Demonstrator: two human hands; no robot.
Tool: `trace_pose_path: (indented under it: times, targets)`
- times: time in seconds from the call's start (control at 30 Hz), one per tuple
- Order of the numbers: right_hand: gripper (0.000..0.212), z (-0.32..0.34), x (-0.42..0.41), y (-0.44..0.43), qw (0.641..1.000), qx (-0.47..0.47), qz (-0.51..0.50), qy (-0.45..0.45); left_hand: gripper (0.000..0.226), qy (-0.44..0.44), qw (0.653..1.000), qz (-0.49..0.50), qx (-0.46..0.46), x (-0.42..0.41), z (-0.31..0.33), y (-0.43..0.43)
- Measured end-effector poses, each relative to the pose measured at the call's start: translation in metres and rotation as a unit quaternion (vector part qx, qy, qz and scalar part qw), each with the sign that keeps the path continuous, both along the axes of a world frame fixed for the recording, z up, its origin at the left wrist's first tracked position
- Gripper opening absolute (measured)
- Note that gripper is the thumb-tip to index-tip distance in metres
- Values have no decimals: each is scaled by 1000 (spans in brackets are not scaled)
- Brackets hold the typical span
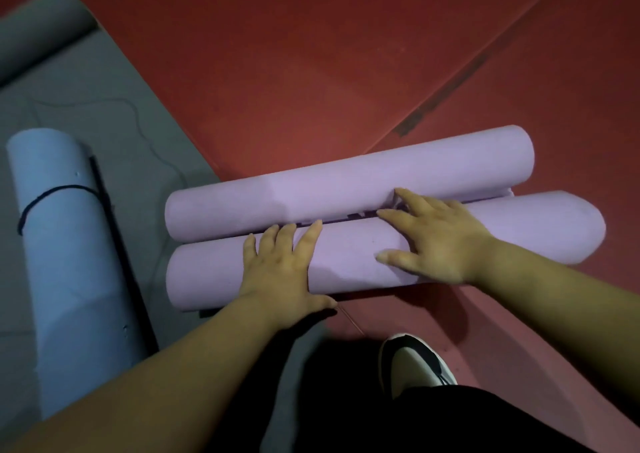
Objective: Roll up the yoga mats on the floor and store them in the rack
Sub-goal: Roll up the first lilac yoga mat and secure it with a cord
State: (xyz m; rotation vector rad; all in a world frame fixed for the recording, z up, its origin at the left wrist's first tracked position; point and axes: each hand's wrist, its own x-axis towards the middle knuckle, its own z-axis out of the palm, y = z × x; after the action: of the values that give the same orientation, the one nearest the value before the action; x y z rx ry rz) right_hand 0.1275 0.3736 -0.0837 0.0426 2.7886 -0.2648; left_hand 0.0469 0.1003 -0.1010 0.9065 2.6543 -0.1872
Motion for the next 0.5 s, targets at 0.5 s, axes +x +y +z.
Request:
trace_pose_path:
  times: [0.5]
  targets:
    - [110, 12, -5, 21, 992, -23, 110, -62, 120, -68, 996, -62, -9, -24, 23, 0]
